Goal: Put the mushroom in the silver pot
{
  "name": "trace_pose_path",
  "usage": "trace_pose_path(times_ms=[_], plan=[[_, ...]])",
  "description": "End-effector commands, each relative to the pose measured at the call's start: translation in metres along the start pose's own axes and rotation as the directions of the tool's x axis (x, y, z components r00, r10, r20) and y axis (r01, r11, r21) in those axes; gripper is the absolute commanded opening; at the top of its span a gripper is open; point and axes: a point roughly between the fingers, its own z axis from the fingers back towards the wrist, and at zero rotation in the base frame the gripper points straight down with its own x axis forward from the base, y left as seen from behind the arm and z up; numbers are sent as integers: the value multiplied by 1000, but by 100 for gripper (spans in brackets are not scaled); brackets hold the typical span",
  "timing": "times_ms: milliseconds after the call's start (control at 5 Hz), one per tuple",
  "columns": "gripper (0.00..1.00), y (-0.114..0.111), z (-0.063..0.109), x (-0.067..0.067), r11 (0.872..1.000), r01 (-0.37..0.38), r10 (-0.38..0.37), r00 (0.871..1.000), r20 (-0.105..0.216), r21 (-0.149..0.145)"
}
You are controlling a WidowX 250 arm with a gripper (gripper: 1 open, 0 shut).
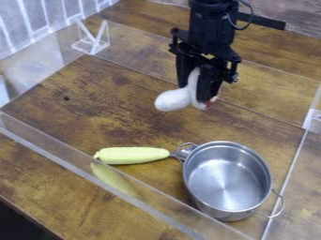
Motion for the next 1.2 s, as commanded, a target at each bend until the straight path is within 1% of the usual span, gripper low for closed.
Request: trace_pose_path(times_ms=[0, 200, 400, 600, 800, 1000], plan=[[0, -30, 27, -16, 997, 76, -76, 994, 80, 4], [0, -58, 18, -28, 992, 128, -127, 989, 74, -17], [0, -79, 2, -33, 985, 170, -168, 984, 62, -30], [0, -91, -15, -36, 980, 195, -193, 980, 48, -44], [0, -91, -26, -35, 979, 198, -196, 980, 40, -50], [0, -83, -34, -31, 980, 190, -190, 982, 20, -61]])
